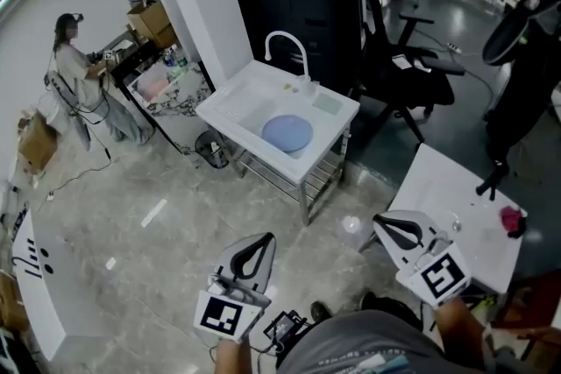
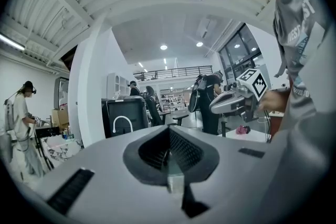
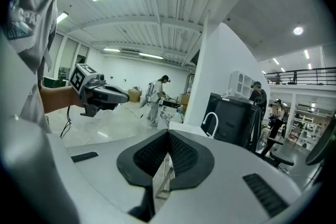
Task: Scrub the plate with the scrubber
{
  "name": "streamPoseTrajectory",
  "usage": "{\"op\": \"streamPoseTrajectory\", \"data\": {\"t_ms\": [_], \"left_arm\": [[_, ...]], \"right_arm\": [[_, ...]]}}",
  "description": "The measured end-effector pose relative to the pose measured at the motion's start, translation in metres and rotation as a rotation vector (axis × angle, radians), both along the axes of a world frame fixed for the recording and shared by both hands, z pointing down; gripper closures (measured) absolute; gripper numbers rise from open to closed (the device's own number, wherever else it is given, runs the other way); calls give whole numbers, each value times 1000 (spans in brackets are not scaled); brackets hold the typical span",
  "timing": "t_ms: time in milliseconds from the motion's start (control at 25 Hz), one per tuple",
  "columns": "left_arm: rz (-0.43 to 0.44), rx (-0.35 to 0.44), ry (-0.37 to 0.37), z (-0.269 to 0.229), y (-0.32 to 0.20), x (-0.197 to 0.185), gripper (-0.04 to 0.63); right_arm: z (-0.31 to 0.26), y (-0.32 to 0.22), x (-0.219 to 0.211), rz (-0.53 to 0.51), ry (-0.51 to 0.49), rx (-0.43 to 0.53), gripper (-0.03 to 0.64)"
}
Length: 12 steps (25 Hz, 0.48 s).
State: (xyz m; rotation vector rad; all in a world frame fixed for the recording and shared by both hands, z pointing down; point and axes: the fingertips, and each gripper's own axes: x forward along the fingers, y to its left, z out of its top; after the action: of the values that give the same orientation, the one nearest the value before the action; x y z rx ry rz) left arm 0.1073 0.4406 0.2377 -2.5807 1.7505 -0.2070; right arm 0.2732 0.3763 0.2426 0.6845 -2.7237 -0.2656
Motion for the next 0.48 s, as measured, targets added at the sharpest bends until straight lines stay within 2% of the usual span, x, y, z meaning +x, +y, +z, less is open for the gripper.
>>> {"op": "streamPoseTrajectory", "data": {"t_ms": [240,480], "left_arm": [[27,5,-18,1,-16,-12,592],[39,-8,-22,6,-47,-22,592]], "right_arm": [[1,-11,-26,32,74,61,586],[7,-39,-46,33,70,53,586]]}}
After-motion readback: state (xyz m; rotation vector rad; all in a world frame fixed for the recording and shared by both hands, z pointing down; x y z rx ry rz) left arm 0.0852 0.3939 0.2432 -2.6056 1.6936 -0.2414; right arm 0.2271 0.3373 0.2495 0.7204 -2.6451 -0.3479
